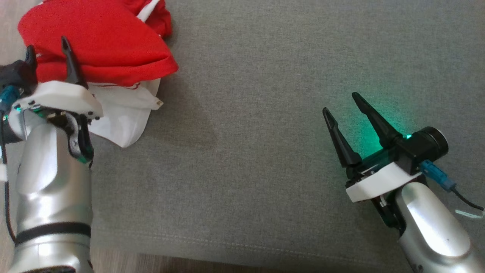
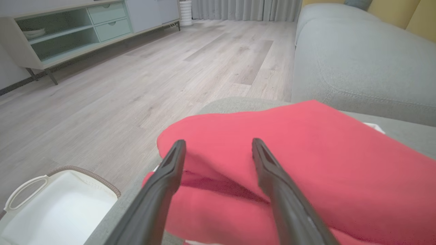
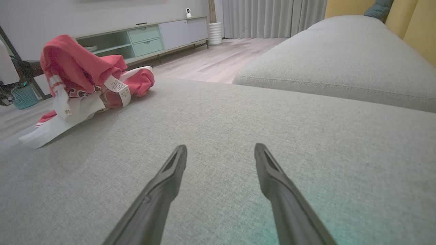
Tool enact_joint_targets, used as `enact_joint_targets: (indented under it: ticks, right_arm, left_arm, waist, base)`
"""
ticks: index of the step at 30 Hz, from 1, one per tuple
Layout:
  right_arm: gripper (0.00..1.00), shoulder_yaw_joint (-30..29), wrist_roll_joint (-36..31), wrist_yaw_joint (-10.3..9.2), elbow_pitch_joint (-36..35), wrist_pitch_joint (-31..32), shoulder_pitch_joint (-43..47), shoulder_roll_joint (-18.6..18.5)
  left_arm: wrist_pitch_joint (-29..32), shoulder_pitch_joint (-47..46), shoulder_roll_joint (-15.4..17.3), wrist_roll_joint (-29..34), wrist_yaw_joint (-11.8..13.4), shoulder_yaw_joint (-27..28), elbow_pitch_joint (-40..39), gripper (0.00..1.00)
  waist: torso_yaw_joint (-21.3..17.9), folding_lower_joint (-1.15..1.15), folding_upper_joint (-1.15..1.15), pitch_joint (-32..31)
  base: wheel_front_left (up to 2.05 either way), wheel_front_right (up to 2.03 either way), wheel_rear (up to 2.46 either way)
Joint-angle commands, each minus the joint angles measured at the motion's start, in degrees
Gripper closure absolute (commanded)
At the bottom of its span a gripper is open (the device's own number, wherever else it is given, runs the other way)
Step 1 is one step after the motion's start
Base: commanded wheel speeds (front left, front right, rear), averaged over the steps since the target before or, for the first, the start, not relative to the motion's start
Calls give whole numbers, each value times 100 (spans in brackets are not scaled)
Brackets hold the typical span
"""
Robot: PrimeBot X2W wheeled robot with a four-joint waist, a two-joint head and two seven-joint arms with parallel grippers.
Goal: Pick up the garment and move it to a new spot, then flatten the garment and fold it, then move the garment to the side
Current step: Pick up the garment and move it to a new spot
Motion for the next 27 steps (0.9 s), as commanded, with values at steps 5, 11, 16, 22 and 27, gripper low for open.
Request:
enact_joint_targets:
  ticks: [5, 11, 16, 22, 27]
  right_arm:
    - [0, 76, 72, 43, -96, -62, -38, -79]
    - [0, 117, 190, 43, -36, -62, -47, -67]
    - [0, 171, 259, 43, 24, -62, -69, -43]
    - [0, 139, 292, 43, 77, -62, -61, 28]
    - [0, 82, 315, 43, 158, -62, -1, 171]
  left_arm:
    - [-22, -486, 295, -88, 242, 275, 620, 0]
    - [1, -774, 245, -273, 185, 333, 1342, 11]
    - [58, -990, 247, -281, 81, 231, 1760, 100]
    - [-3, -1167, 357, -142, 104, 70, 1729, 100]
    - [-27, -1338, 494, 10, -5, -120, 1325, 100]
  waist:
    - [-39, 0, 0, 51]
    - [-77, 0, 0, 63]
    - [-131, 0, 0, 62]
    - [-224, 0, 0, -42]
    - [-349, 0, 0, -270]
  base:
    - [0, 0, 0]
    - [0, 0, 0]
    - [0, 0, 0]
    - [0, 0, 0]
    - [0, 0, 0]
